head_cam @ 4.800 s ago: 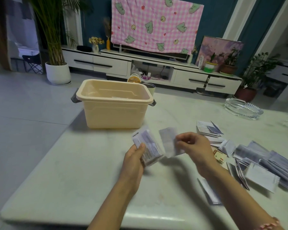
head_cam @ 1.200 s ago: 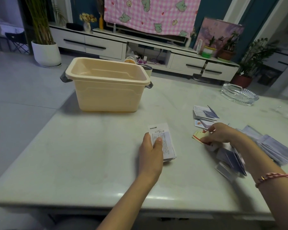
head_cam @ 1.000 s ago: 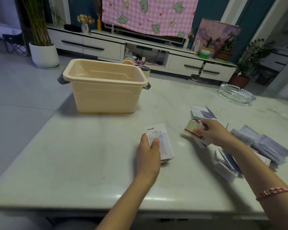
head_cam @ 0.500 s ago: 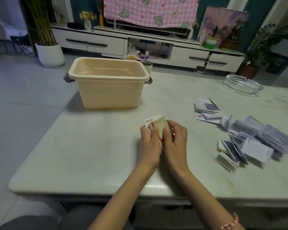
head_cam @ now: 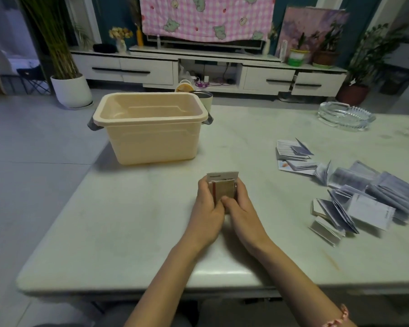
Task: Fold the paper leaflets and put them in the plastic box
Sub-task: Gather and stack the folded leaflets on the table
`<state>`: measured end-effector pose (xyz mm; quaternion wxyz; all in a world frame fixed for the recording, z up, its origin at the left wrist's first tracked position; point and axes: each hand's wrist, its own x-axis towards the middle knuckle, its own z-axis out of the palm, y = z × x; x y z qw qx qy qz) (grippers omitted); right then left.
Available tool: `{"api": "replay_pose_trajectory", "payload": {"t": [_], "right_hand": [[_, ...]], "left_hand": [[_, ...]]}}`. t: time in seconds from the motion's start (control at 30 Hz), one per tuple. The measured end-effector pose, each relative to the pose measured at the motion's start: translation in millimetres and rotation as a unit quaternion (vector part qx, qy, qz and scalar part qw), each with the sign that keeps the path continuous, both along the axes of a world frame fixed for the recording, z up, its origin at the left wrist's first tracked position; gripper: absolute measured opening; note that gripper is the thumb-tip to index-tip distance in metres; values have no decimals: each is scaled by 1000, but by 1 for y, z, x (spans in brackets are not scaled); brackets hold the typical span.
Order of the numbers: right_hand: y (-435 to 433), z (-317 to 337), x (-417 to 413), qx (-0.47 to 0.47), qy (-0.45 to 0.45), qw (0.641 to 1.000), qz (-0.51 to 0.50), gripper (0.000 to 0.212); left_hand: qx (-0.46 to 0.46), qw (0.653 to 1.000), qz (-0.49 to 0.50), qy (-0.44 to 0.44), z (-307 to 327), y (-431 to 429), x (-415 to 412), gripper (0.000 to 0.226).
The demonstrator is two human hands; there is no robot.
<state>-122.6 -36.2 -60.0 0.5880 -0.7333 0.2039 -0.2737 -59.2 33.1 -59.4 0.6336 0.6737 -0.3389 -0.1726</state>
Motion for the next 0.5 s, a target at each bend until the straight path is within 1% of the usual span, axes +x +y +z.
{"api": "replay_pose_trajectory", "payload": {"t": [0.07,0.17,0.2,0.27,0.33,0.4,0.47,0.5], "right_hand": [[-1,-2,0,-12,10,1000,-1,40],[-6,-4,0,-73,20,996,-49,26],[-8,-4,-1,-87,24,994,-68,25],[-11,-3,-2,-103,30,990,-88,22],[-11,1,-4,-106,31,988,-106,21],[-13,6,-15,-87,18,989,-117,19],[-18,14,-31,-72,20,992,-101,13],[-21,17,-39,-75,35,993,-79,13]], "left_hand": [[17,1000,2,-23,-1,-2,1,34],[43,996,44,-64,0,0,4,22],[41,994,65,-72,-1,0,5,22],[38,991,97,-81,-1,2,3,34],[28,992,110,-54,1,3,-1,36],[-5,995,101,10,5,0,-8,28],[-25,996,63,57,8,-6,-14,20],[-26,996,38,73,10,-9,-17,17]]}}
